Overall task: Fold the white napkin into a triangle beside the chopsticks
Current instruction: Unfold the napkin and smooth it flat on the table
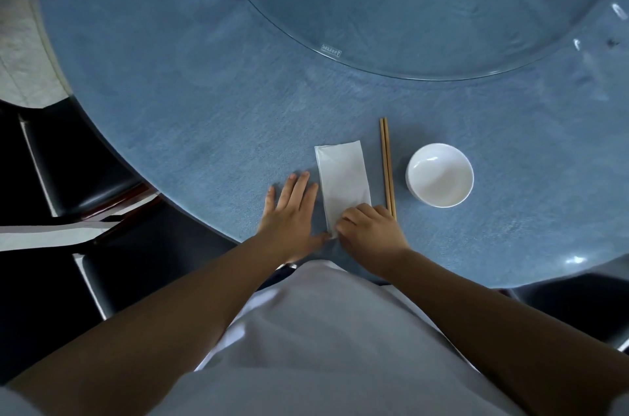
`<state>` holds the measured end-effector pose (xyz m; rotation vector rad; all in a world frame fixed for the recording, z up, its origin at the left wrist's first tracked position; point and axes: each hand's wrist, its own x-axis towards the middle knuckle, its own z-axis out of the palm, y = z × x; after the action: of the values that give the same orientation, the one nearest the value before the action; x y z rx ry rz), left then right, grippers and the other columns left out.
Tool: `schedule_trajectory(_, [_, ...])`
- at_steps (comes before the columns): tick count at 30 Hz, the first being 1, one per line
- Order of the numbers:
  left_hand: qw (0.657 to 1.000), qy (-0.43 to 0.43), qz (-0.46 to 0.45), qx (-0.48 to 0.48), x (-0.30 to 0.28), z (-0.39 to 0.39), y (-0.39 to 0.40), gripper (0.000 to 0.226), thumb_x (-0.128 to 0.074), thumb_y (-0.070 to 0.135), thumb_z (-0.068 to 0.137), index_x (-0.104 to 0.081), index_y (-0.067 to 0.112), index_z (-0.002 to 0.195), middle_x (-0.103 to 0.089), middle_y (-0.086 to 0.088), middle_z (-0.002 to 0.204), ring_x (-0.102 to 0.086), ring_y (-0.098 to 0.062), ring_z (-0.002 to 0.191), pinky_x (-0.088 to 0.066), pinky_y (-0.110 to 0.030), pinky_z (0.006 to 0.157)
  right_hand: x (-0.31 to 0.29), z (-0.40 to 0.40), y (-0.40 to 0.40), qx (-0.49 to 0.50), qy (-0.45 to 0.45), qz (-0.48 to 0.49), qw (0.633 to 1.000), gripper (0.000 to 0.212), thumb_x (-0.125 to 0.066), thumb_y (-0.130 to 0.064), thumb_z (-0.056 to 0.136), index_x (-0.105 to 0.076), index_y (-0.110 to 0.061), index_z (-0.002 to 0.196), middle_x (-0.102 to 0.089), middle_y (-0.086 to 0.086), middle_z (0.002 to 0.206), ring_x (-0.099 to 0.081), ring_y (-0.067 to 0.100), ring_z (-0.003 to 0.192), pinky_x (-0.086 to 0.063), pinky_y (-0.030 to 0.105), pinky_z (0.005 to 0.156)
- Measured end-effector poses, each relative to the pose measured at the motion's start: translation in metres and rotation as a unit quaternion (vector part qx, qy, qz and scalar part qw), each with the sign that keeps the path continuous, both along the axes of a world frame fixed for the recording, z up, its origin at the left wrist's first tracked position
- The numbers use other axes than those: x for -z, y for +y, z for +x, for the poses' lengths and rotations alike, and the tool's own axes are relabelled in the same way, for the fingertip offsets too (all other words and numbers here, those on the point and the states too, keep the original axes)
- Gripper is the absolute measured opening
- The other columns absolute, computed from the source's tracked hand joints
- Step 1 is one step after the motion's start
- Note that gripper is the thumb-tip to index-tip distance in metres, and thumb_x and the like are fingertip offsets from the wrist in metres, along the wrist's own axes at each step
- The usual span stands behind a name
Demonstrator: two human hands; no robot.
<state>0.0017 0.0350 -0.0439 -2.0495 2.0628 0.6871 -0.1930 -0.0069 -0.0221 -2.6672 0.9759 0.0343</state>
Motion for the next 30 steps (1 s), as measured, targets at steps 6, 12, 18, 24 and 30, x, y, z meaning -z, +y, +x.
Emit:
schedule_trajectory(6, [1.000, 0.001, 0.004, 0.000, -0.002, 0.001, 0.000, 0.108, -0.023, 0.083, 0.068, -0.002, 0.015, 0.150, 0.010, -0.004, 0.161, 0.015, -0.024, 0.147, 0.000, -0.057, 0.116, -0.012, 0.001, 0.000, 0.142, -0.097, 0.120, 0.978, 0.006, -0.059, -0.012, 0.086, -0.063, -0.012, 0.081, -0.063, 0.003, 0.090, -0.055, 0.022, 0.083, -0.047, 0.034, 0.071])
schedule_trajectory(12, [0.999, 0.040, -0.004, -0.019, -0.009, -0.002, -0.001, 0.104, -0.050, 0.070, 0.074, 0.000, 0.019, 0.150, 0.006, -0.005, 0.160, 0.013, -0.026, 0.147, 0.000, -0.058, 0.116, -0.033, 0.004, -0.001, 0.448, -0.296, 0.338, 0.773, 0.008, -0.054, -0.018, 0.094, -0.062, -0.020, 0.091, -0.064, -0.008, 0.099, -0.058, 0.005, 0.088, -0.044, 0.016, 0.075])
schedule_trajectory(18, [0.990, 0.114, -0.032, -0.078, -0.032, -0.009, -0.019, 0.096, -0.058, 0.063, 0.076, -0.004, 0.027, 0.147, 0.004, 0.002, 0.157, 0.005, -0.025, 0.144, -0.010, -0.051, 0.114, -0.060, 0.001, -0.017, 0.451, -0.403, 0.409, 0.684, 0.017, -0.050, -0.003, 0.092, -0.059, -0.008, 0.078, -0.065, -0.012, 0.069, -0.058, 0.000, 0.069, -0.048, 0.015, 0.066])
schedule_trajectory(24, [0.972, 0.137, -0.180, 0.063, -0.076, -0.018, -0.069, 0.087, -0.070, 0.047, 0.077, -0.019, 0.029, 0.146, -0.005, -0.001, 0.158, -0.007, -0.029, 0.143, -0.024, -0.055, 0.106, -0.086, -0.008, -0.037, 0.370, -0.419, 0.439, 0.704, 0.014, -0.052, 0.000, 0.083, -0.063, -0.006, 0.076, -0.070, 0.007, 0.086, -0.063, 0.016, 0.079, -0.050, 0.028, 0.075])
schedule_trajectory(30, [0.949, 0.185, -0.209, 0.146, -0.102, -0.012, -0.091, 0.027, -0.070, 0.032, 0.083, -0.067, 0.022, 0.108, -0.058, 0.004, 0.133, -0.042, -0.020, 0.133, -0.020, -0.050, 0.103, -0.098, -0.019, -0.050, 0.339, -0.435, 0.467, 0.691, 0.013, -0.050, -0.007, 0.066, -0.060, -0.014, 0.061, -0.068, 0.004, 0.078, -0.054, 0.023, 0.077, -0.041, 0.029, 0.066])
